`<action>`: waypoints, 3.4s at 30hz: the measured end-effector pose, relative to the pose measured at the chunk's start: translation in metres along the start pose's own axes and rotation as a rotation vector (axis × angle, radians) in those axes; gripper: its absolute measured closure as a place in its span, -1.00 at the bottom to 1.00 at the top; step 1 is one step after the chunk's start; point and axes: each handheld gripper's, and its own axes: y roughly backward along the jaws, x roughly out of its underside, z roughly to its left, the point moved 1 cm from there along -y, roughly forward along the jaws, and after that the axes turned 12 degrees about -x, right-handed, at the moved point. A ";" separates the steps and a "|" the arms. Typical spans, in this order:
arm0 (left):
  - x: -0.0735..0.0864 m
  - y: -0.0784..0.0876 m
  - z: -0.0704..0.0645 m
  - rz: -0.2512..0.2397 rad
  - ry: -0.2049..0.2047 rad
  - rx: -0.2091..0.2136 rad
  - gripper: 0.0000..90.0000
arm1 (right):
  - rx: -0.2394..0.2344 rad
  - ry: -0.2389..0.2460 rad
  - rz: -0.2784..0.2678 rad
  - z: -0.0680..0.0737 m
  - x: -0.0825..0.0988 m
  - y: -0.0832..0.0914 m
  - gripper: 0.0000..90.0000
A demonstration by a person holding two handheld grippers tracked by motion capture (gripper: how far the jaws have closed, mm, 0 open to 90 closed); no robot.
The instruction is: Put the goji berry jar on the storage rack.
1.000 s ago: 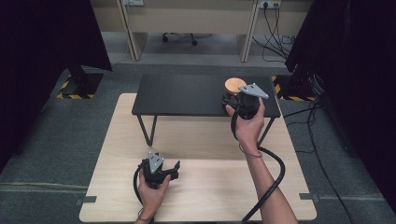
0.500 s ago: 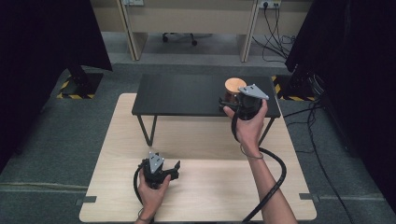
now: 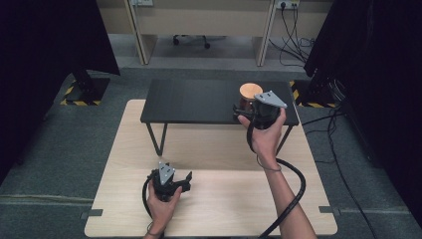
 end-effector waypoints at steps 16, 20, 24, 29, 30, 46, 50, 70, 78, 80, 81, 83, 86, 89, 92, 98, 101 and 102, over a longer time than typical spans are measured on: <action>0.001 0.000 -0.001 -0.005 -0.002 -0.002 -0.87 | -0.056 -0.004 -0.059 -0.003 0.038 0.041 -0.97; 0.001 0.001 -0.002 -0.006 -0.003 -0.002 -0.87 | -0.060 -0.006 -0.066 -0.004 0.041 0.045 -0.97; 0.001 0.001 -0.001 -0.006 -0.002 -0.001 -0.87 | -0.062 -0.004 -0.069 -0.004 0.047 0.050 -0.97; 0.001 0.001 -0.002 -0.007 -0.003 -0.001 -0.87 | -0.089 -0.014 -0.075 -0.006 0.064 0.060 -0.98; 0.001 0.001 -0.002 -0.006 -0.004 -0.001 -0.87 | -0.094 -0.015 -0.076 -0.006 0.069 0.061 -0.98; 0.001 0.001 -0.002 -0.007 -0.004 0.000 -0.87 | -0.083 0.004 -0.059 -0.005 0.109 0.079 -0.98; 0.001 0.001 -0.002 -0.008 -0.002 0.000 -0.87 | -0.074 -0.014 -0.024 -0.009 0.129 0.079 -0.98; 0.002 0.002 -0.002 -0.011 -0.002 -0.004 -0.87 | -0.039 -0.065 0.141 -0.014 0.205 0.079 -0.94; 0.002 0.002 -0.002 -0.011 -0.002 -0.004 -0.87 | -0.038 -0.075 0.133 -0.013 0.213 0.083 -0.93; 0.002 0.002 -0.002 -0.011 -0.002 -0.004 -0.87 | -0.041 -0.075 0.130 -0.014 0.213 0.084 -0.93; 0.002 0.002 -0.002 -0.011 -0.002 -0.004 -0.87 | -0.041 -0.079 0.127 -0.014 0.214 0.084 -0.93; 0.002 0.002 -0.003 -0.012 -0.003 -0.004 -0.87 | -0.041 -0.085 0.123 -0.015 0.214 0.084 -0.93; 0.002 0.002 -0.002 -0.012 -0.002 -0.003 -0.87 | -0.041 -0.084 0.120 -0.015 0.215 0.085 -0.92; 0.002 0.002 -0.002 -0.013 -0.002 -0.003 -0.87 | -0.042 -0.089 0.118 -0.015 0.215 0.085 -0.92; 0.002 0.002 -0.002 -0.012 -0.002 -0.002 -0.87 | -0.039 -0.096 0.115 -0.016 0.215 0.085 -0.91; 0.002 0.002 -0.002 -0.012 -0.002 -0.002 -0.87 | -0.041 -0.101 0.114 -0.017 0.215 0.086 -0.91; 0.002 0.002 -0.002 -0.011 -0.002 -0.002 -0.87 | -0.040 -0.102 0.112 -0.017 0.216 0.086 -0.91; 0.002 0.002 -0.002 -0.012 -0.002 -0.002 -0.87 | -0.039 -0.104 0.111 -0.017 0.216 0.086 -0.91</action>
